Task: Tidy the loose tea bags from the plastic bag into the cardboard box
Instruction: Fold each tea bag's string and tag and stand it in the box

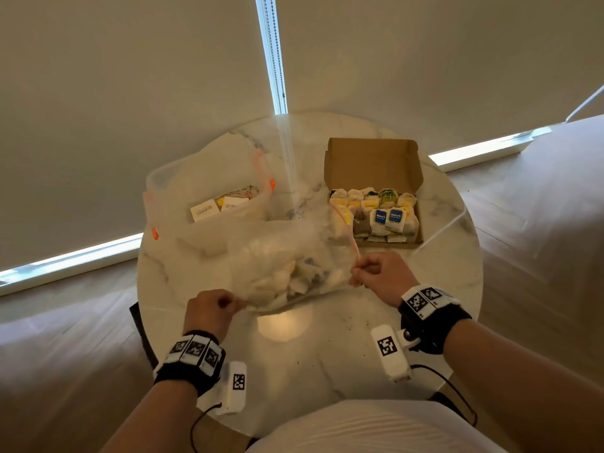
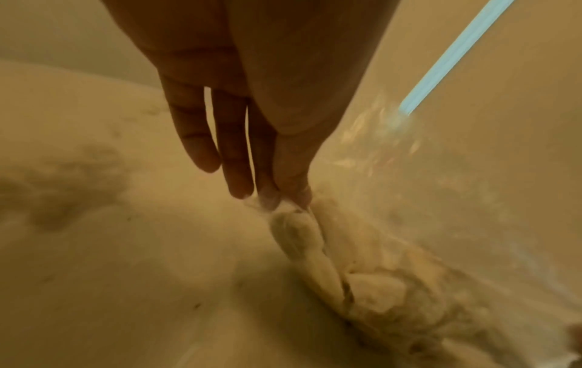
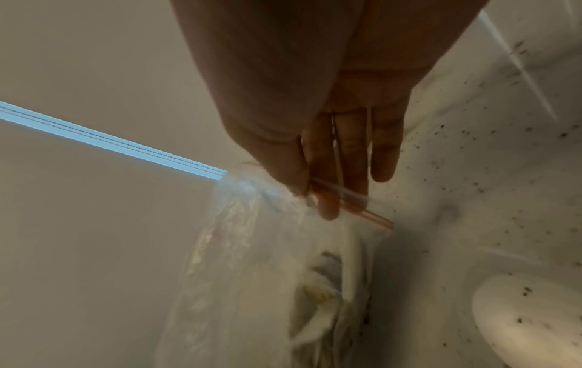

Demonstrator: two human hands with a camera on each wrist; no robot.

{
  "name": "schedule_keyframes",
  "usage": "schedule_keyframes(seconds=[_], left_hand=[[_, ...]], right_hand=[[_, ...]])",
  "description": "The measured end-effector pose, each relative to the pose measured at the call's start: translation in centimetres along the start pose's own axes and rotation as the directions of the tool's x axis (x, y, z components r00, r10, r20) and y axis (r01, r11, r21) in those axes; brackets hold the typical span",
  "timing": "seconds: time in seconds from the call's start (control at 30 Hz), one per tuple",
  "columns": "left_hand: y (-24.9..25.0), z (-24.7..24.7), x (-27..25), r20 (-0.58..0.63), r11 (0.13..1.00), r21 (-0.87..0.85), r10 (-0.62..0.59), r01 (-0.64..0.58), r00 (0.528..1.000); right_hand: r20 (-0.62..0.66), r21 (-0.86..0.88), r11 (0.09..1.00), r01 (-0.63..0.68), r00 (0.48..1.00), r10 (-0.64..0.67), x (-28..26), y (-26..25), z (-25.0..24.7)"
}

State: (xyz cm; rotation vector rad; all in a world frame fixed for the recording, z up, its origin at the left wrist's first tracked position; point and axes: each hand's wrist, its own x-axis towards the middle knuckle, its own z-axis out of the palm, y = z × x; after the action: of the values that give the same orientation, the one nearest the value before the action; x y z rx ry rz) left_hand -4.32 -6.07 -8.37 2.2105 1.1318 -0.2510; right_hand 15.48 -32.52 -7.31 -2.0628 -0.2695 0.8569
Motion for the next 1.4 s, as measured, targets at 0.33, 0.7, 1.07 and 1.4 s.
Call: schedule_keyframes(seconds=[0.33,0.7,1.07,1.4], left_hand=[[3.9,-4.1,-2.6,-0.055,0.990,-0.008,0.140,-0.141,0.989],[4.6,-4.7,-4.0,-0.223,0.961,-0.160,0.187,-0.225,0.957],[4.4,-4.8,-3.7,-0.100,0.982,0.100,0.170,-0.160,0.980],[13.7,0.5,-2.1,0.305,0.907,0.262,0.247,-0.331,0.920]], right_hand=[[0.052,0.079,0.997,-0.002,0.999,-0.002,0.2,-0.3,1.1],[0.077,0.101,0.995,-0.008,0.997,0.000,0.0,-0.1,1.2],[0.098,0.044,0.998,0.036,0.994,-0.040,-0.8,-0.7,2.3],[0.340,-0.158,0.948,0.275,0.917,-0.209,-1.1,-1.5,3.9]])
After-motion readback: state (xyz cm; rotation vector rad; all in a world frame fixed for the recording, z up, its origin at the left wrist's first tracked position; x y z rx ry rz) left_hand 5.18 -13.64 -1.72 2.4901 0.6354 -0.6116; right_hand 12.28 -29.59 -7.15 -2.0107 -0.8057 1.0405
